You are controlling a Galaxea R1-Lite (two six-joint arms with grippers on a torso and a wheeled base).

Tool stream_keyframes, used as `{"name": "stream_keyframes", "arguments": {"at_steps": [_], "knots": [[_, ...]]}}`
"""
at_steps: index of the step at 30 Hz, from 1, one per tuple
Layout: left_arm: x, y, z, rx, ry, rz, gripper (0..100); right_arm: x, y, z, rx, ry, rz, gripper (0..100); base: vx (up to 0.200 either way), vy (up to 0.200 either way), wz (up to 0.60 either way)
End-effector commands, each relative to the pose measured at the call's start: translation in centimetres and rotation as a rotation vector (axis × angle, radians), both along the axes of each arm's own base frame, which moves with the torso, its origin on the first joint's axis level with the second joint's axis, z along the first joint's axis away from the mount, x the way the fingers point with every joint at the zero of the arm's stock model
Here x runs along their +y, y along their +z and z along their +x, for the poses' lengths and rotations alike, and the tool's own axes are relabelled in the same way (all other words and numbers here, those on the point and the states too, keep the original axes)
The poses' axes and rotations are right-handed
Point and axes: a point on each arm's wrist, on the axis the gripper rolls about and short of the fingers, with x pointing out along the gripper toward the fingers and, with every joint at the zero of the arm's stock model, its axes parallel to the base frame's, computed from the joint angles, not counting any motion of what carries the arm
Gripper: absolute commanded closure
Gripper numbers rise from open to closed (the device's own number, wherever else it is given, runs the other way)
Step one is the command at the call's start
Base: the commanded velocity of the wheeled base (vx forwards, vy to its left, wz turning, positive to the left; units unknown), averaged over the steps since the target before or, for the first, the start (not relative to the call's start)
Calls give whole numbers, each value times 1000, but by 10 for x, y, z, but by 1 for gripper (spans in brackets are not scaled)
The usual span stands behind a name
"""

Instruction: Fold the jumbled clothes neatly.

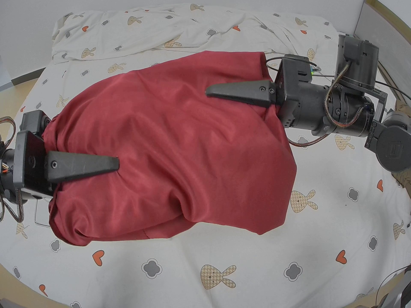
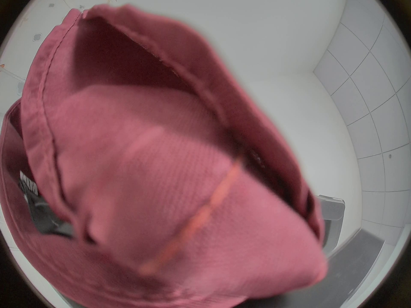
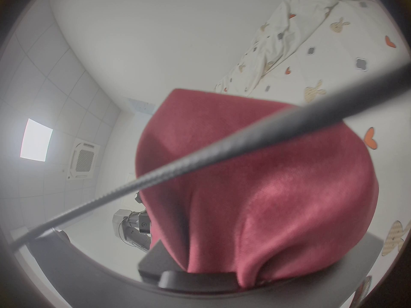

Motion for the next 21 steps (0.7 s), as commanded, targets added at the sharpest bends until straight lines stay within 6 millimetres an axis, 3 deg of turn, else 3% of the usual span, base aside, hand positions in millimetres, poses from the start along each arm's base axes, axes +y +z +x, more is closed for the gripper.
{"name": "stream_keyframes", "arguments": {"at_steps": [1, 12, 17, 21], "knots": [[8, 8, -8, -40, 34, -11, 100, 10, 10, -4, -1, 31, 26, 100, 0, 0, 0], [19, 15, -21, -48, 77, -13, 100, 25, 10, -10, 0, 77, 29, 100, 0, 0, 0], [25, 6, -18, -11, 117, -5, 100, 39, 1, -2, 13, 92, 17, 100, 0, 0, 0], [31, -6, -11, 39, 160, 5, 100, 55, -17, 9, 47, 109, -10, 100, 0, 0, 0]]}}
